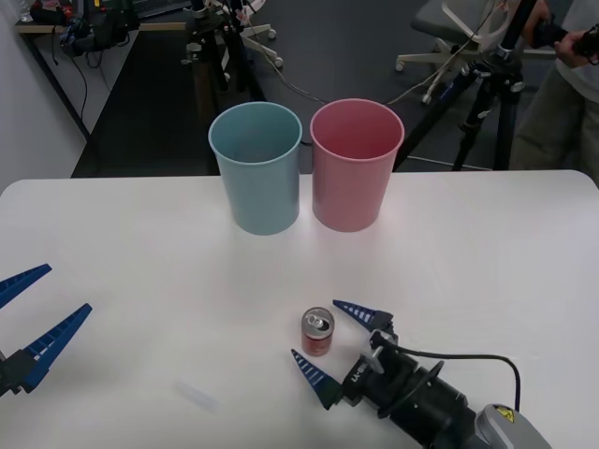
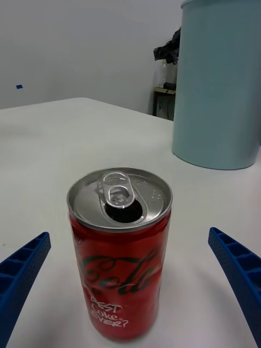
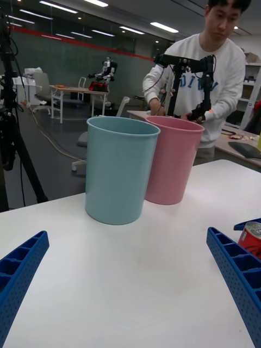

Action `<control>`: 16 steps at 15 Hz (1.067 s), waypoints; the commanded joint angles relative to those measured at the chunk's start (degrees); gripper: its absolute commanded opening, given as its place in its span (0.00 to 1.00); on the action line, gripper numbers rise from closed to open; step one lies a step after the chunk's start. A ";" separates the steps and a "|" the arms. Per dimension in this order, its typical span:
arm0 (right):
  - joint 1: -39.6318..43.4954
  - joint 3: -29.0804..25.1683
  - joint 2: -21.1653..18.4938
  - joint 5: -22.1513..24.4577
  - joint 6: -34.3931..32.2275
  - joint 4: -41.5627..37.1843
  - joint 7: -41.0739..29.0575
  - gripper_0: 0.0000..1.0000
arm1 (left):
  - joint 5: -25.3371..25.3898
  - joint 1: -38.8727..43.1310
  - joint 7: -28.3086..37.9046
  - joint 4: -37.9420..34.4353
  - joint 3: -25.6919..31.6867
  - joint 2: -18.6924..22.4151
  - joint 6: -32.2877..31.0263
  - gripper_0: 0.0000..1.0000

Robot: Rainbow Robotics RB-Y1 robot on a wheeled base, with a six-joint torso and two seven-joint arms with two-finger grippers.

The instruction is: Grasp the object on the table and drop it into the matching bin: aluminum can to the light blue bin, PET bottle to the pink bin.

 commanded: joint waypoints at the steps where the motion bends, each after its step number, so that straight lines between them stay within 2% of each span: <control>1: -0.80 0.87 0.02 0.03 2.13 0.00 -0.25 1.00 | 0.00 0.00 0.00 0.00 0.00 0.00 0.00 1.00; 12: -1.68 2.63 0.19 -0.06 3.45 0.00 -1.04 1.00 | 0.00 0.00 0.00 0.00 0.00 0.00 0.00 1.00; 13: -1.68 2.72 0.19 -0.06 3.45 -0.08 -1.04 0.41 | 0.00 0.00 0.00 0.00 0.00 0.00 0.00 1.00; 14: -1.68 2.72 0.19 -0.06 3.45 -0.08 -1.13 0.00 | 0.00 0.00 0.00 0.00 0.00 0.00 0.00 1.00; 16: -1.59 2.80 0.19 -0.24 3.45 0.00 -1.13 0.00 | 0.00 0.00 0.00 0.00 0.00 0.00 0.00 1.00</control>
